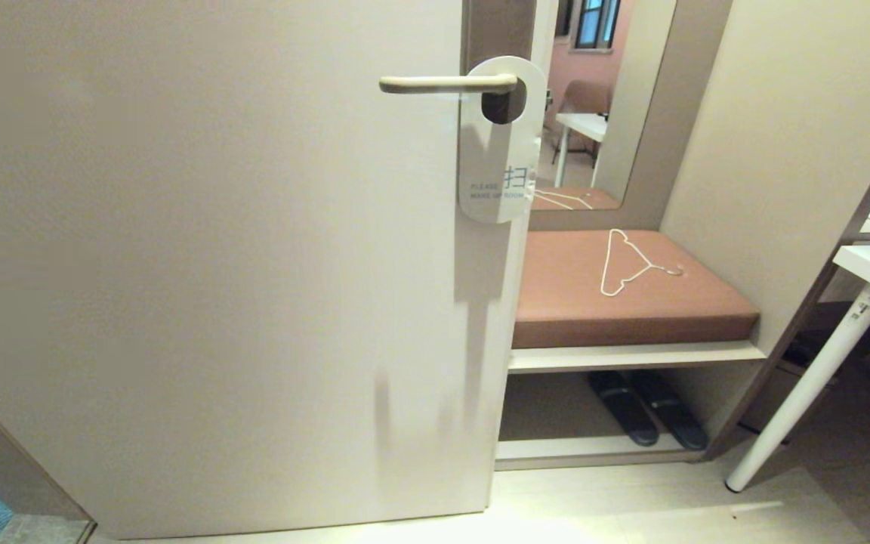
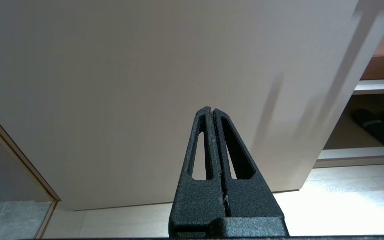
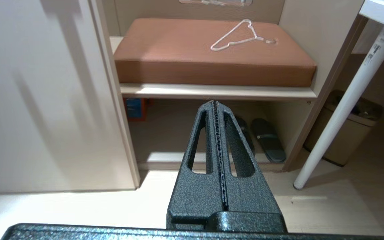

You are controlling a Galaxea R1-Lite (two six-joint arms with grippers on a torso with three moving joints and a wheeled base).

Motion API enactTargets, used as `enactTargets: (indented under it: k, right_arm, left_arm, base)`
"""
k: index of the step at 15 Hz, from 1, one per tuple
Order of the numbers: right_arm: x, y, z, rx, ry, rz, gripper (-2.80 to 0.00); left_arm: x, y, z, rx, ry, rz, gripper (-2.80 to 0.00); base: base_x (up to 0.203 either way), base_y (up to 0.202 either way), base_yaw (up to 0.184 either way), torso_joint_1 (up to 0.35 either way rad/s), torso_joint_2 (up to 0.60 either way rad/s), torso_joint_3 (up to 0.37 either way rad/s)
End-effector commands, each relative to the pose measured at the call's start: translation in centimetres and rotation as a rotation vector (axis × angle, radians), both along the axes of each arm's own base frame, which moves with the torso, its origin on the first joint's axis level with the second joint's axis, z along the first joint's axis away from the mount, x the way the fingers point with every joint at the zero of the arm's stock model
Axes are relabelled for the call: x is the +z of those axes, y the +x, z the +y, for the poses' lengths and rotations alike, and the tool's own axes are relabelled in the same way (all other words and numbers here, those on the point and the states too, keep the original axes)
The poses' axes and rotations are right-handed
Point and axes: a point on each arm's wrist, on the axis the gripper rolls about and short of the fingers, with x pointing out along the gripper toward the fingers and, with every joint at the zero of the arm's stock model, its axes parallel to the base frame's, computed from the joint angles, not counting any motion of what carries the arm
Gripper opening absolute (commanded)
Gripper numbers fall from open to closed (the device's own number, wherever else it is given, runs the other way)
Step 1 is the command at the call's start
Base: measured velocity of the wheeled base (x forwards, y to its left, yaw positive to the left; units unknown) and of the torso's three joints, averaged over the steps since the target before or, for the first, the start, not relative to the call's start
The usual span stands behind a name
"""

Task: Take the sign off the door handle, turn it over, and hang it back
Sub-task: Take down the sign

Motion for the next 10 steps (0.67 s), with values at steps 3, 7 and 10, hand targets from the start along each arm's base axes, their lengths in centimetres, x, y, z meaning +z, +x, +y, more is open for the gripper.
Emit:
enactTargets:
  k: [3, 7, 10]
  right_arm:
    - [2.3, -0.7, 0.0, -0.003, 0.002, 0.021, -2.8]
    - [6.2, 1.8, -0.1, -0.029, 0.011, 0.12, -2.8]
    - [10.5, 5.6, -0.2, -0.089, 0.024, 0.169, -2.8]
  left_arm:
    - [0.0, 0.0, 0.0, 0.0, -0.001, 0.001, -2.8]
    - [0.0, 0.0, 0.0, 0.001, -0.001, 0.001, -2.8]
    - [0.0, 0.0, 0.0, -0.002, -0.001, 0.001, -2.8]
  base:
    - [0.0, 0.0, 0.0, 0.0, 0.0, 0.0]
    - [0.0, 0.0, 0.0, 0.0, 0.0, 0.0]
    - [0.0, 0.0, 0.0, 0.0, 0.0, 0.0]
